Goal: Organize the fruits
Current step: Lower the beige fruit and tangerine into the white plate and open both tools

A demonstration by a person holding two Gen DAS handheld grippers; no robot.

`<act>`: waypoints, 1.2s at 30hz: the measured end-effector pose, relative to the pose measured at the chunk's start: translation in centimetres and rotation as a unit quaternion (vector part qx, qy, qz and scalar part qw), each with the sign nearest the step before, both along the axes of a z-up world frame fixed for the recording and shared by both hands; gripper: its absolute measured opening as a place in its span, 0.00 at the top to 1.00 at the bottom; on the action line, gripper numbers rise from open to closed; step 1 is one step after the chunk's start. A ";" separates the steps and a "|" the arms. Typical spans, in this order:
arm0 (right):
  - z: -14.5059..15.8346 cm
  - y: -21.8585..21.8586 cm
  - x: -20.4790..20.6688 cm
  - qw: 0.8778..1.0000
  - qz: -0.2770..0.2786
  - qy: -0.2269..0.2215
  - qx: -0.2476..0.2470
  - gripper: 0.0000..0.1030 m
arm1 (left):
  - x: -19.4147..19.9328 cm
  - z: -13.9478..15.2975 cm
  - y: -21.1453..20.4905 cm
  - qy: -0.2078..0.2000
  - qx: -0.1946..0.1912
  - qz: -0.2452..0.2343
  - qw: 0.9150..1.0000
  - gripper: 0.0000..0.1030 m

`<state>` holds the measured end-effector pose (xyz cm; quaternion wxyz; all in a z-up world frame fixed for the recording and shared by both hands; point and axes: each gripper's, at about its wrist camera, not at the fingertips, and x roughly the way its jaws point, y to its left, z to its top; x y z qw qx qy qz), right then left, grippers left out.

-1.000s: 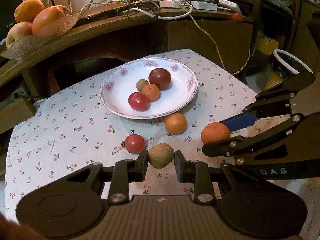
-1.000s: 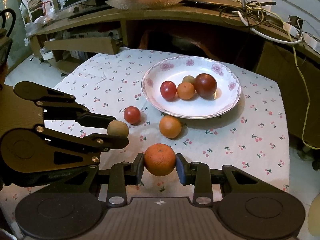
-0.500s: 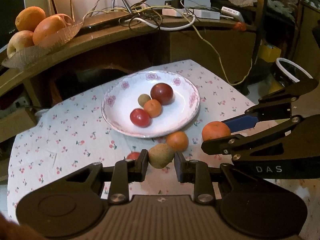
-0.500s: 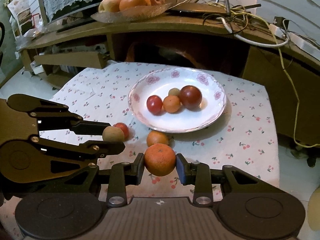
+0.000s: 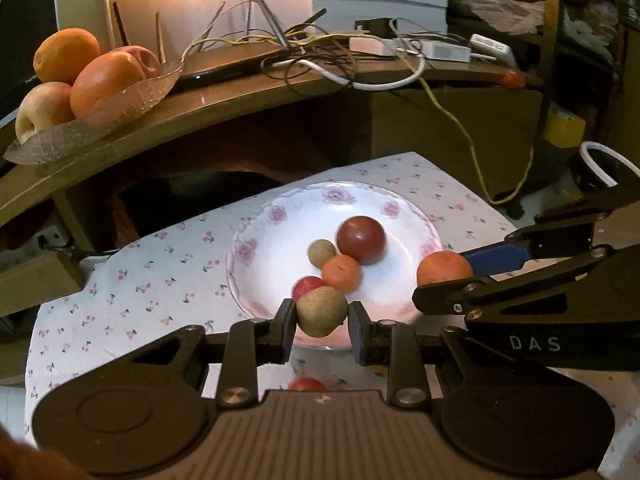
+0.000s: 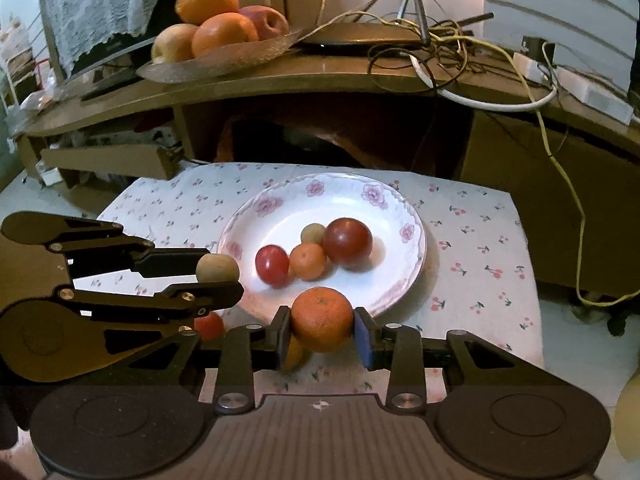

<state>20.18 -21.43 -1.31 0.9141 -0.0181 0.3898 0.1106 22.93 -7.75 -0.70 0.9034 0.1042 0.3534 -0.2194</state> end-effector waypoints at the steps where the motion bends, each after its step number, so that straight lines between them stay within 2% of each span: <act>1: 0.0 0.1 0.3 1.000 -0.002 -0.001 -0.002 0.64 | 0.4 -0.1 0.0 -0.002 -0.001 0.003 1.000 0.68; 6: -0.1 0.2 2.2 1.000 -0.012 -0.009 0.002 0.64 | 2.2 -0.2 0.1 -0.009 -0.004 0.014 1.000 0.68; 16: -1.8 -0.8 4.5 0.999 -0.045 0.007 0.008 0.64 | 4.8 -1.9 -1.1 -0.010 -0.001 0.008 1.000 0.69; 25: -2.2 -0.2 5.5 0.999 -0.035 -0.004 -0.002 0.64 | 5.8 -2.6 -0.7 -0.012 -0.005 0.015 1.000 0.68; 36: -3.1 0.2 5.7 1.000 -0.023 0.005 -0.015 0.63 | 6.5 -3.0 -0.5 -0.011 -0.015 0.010 1.000 0.68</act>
